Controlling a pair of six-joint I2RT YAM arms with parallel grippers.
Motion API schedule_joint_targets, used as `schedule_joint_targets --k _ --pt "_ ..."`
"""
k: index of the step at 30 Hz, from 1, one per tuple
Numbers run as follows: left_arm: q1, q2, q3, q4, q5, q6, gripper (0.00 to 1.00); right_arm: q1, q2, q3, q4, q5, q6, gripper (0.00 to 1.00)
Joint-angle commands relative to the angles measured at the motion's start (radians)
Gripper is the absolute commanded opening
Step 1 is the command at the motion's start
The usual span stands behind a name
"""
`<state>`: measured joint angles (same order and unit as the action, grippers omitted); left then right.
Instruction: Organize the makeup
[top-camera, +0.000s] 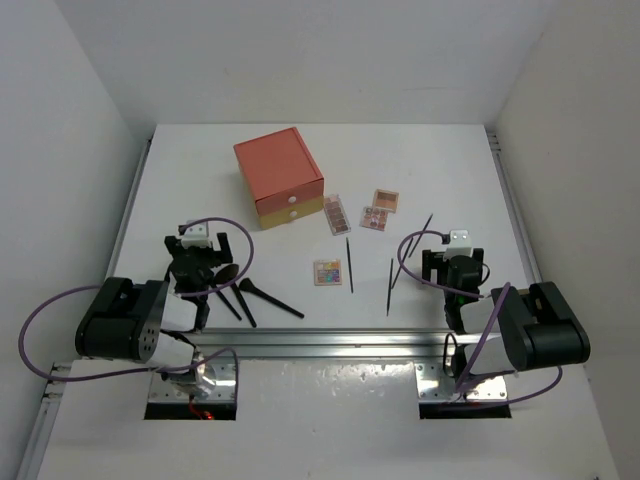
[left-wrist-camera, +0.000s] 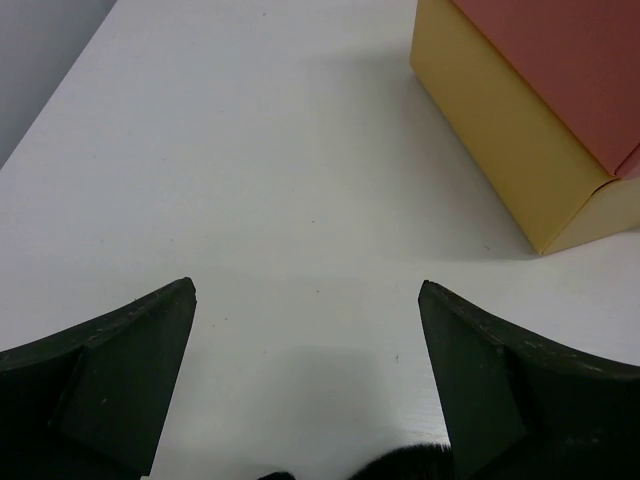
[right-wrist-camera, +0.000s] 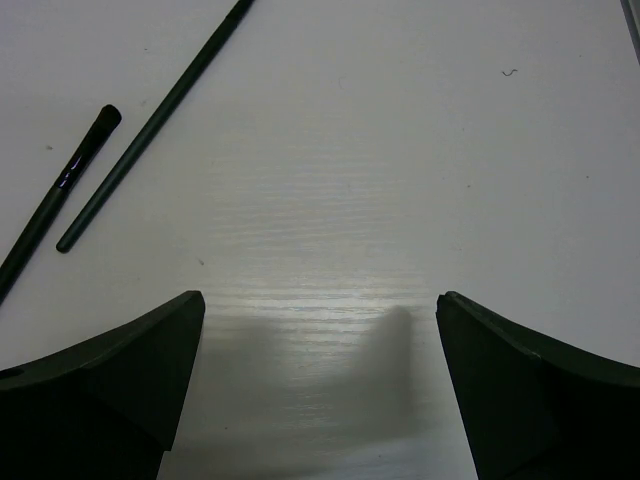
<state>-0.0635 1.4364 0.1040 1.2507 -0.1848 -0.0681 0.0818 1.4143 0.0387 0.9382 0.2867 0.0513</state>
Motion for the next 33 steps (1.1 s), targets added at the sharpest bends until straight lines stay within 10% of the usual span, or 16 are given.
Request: schedule_joint_targets --k 1,9,14,17,21,25,28,33 --pt "0.007 -0.007 0.019 0.038 -0.012 -0.016 1.00 -0.001 -0.011 -0.071 0.014 -0.006 0.005 1.00" --pt "-0.006 -0.063 0.045 -0.023 0.025 0.025 1.00 -0.002 -0.011 -0.069 0.016 -0.006 0.005 1.00" --pt "0.034 -0.292 0.310 -0.661 0.201 0.175 1.00 -0.016 -0.015 -0.056 -0.010 -0.027 0.013 1.00" --pt "0.044 -0.387 0.459 -0.804 0.067 0.152 1.00 0.054 -0.151 -0.013 -0.141 -0.012 -0.080 1.00" --pt "0.053 -0.357 0.657 -0.929 0.114 0.203 1.00 0.238 -0.284 0.389 -0.835 0.047 -0.276 1.00" --pt "0.053 -0.102 1.030 -1.234 0.278 0.171 1.00 0.381 -0.138 0.726 -0.998 0.215 -0.519 1.00" --pt "0.019 0.025 1.197 -1.336 0.373 0.172 1.00 0.453 0.067 1.193 -1.125 0.402 -0.385 1.00" --pt "-0.012 0.198 1.370 -1.447 0.438 0.196 1.00 0.467 0.385 1.717 -1.549 -0.156 -0.187 0.95"
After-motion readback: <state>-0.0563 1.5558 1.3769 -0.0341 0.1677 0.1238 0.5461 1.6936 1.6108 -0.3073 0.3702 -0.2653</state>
